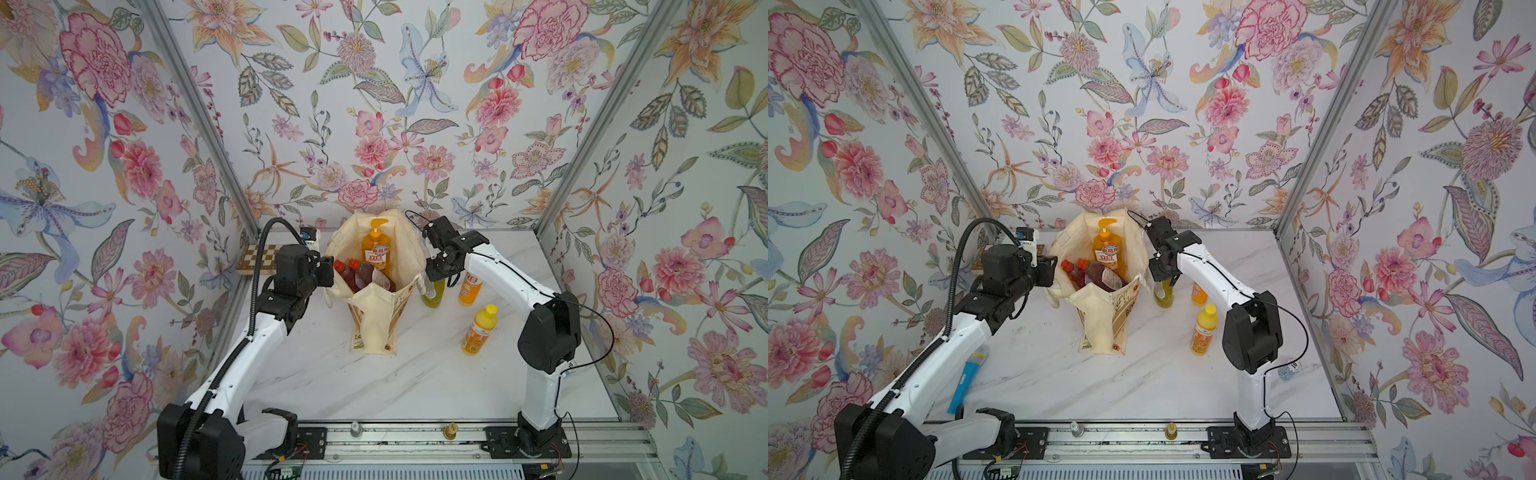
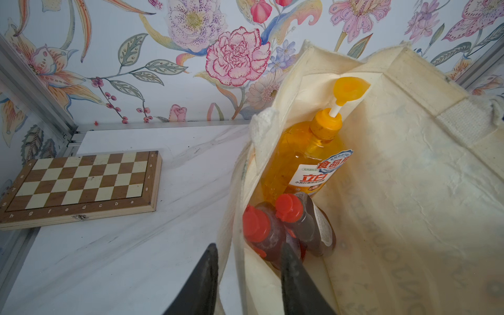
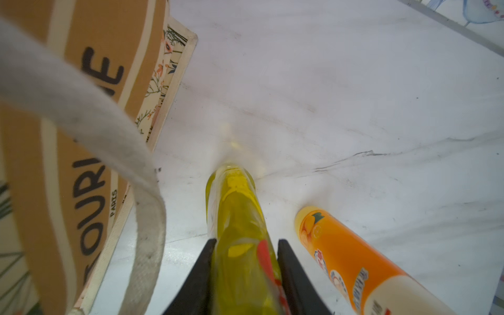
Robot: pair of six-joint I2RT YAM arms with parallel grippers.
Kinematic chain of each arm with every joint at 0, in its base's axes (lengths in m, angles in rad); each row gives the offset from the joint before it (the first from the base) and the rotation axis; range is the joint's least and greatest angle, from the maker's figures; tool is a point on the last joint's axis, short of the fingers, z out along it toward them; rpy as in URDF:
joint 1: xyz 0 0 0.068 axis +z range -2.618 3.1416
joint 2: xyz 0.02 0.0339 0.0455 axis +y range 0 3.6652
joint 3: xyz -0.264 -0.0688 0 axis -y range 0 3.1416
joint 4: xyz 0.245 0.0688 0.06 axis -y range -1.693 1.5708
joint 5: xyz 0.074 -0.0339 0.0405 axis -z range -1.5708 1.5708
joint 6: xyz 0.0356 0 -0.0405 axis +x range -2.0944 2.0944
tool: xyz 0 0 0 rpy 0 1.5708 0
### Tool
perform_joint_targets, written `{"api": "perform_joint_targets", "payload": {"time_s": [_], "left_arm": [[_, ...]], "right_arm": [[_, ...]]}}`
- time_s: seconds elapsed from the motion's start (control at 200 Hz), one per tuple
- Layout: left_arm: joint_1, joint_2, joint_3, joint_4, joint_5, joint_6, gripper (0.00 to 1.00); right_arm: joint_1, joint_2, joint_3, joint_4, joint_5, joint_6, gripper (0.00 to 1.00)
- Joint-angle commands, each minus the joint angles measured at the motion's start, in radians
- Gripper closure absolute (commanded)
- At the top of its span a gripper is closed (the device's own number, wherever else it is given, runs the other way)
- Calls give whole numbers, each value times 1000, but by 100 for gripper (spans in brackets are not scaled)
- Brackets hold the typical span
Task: Pack dish soap into the shopping bag
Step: Pick up the bottle of dish soap at the center of the board.
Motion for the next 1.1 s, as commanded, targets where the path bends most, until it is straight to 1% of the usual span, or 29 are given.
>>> {"api": "perform_joint_targets", "payload": {"time_s": [0.0, 0.22, 0.38, 0.611, 0.701, 0.816, 0.911, 0.996, 1.091], "left_arm": [[11, 7, 2, 7, 26, 10, 72], [12, 10, 11, 8, 26, 17, 91], [12, 13, 22, 7, 22, 22, 100], [12, 21, 27, 10, 32, 23, 100], [12, 23, 30, 11, 36, 25, 100], [12, 27, 34, 11, 36, 29, 100], [13, 31, 36, 11, 38, 32, 100], [12, 33, 37, 15, 39, 33, 100], [13, 35, 42, 16, 43, 35, 100]], "right_arm": [[4, -147, 80, 29, 59, -15, 100], [12, -234, 139, 28, 74, -59, 100], [27, -250, 240, 11, 96, -121, 100], [52, -221, 417, -6, 98, -212, 100], [56, -208, 472, -4, 74, -232, 100], [59, -189, 542, -4, -3, -249, 100], [67, -169, 597, -5, -93, -254, 100], [80, -149, 629, -4, -179, -256, 100], [92, -125, 644, -5, -237, -259, 100]]}}
